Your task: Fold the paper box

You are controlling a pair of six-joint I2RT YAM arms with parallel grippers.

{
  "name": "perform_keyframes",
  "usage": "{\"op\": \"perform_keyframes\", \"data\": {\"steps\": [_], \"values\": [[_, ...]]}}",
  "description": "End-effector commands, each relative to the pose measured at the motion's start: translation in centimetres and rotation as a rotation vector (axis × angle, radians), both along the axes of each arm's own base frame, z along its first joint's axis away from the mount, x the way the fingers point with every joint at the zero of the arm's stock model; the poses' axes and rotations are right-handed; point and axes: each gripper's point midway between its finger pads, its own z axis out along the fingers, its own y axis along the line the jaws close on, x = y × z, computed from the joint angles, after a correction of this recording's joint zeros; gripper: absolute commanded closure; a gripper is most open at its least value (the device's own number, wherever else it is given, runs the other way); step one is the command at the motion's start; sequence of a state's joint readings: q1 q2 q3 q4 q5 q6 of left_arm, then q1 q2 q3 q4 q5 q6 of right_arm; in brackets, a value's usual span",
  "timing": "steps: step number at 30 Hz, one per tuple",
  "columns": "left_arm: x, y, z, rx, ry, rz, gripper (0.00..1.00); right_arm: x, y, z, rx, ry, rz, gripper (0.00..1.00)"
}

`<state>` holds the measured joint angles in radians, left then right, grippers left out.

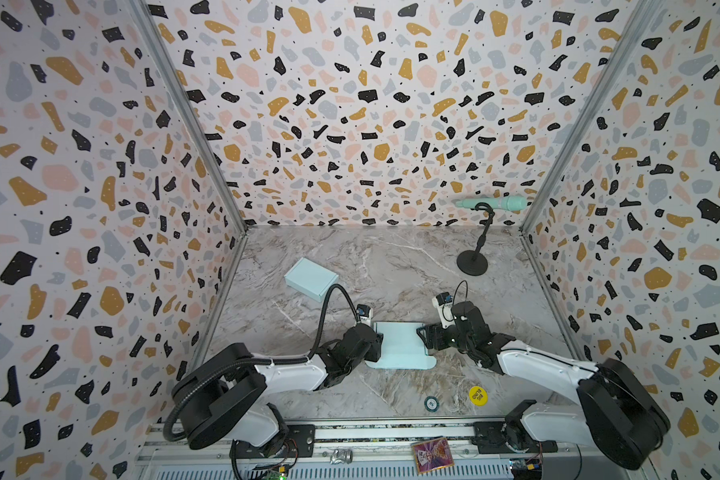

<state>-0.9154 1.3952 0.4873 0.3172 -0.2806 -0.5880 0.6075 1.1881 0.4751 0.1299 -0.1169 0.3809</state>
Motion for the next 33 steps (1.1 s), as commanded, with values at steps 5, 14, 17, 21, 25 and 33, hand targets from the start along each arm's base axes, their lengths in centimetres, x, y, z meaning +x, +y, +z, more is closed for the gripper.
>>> {"op": "perform_keyframes", "data": {"steps": [5,14,17,21,25,33], "values": [[-3.7,-0.2,1.2,0.054,0.019,0.005,0.41,-5.9,-0.2,1.1,-0.051,0.039,0.014,0.20],[-5.4,-1.3,0.5,-0.056,0.059,-0.019,0.43,-9.0,0.8,-1.3,-0.025,0.125,0.042,0.21],[-5.6,-1.6,0.1,-0.065,0.077,-0.026,0.43,-9.1,0.9,-1.9,-0.027,0.139,0.040,0.22],[-6.3,-1.6,-0.5,-0.097,0.101,-0.026,0.43,-9.3,1.1,-2.4,-0.006,0.152,0.043,0.22],[-6.8,-1.4,-1.0,-0.097,0.114,-0.022,0.43,-9.6,1.7,-2.4,0.013,0.159,0.062,0.24],[-7.4,-2.6,-1.0,-0.139,0.116,-0.037,0.45,-10.3,2.5,-2.9,0.025,0.177,0.079,0.26]]}}
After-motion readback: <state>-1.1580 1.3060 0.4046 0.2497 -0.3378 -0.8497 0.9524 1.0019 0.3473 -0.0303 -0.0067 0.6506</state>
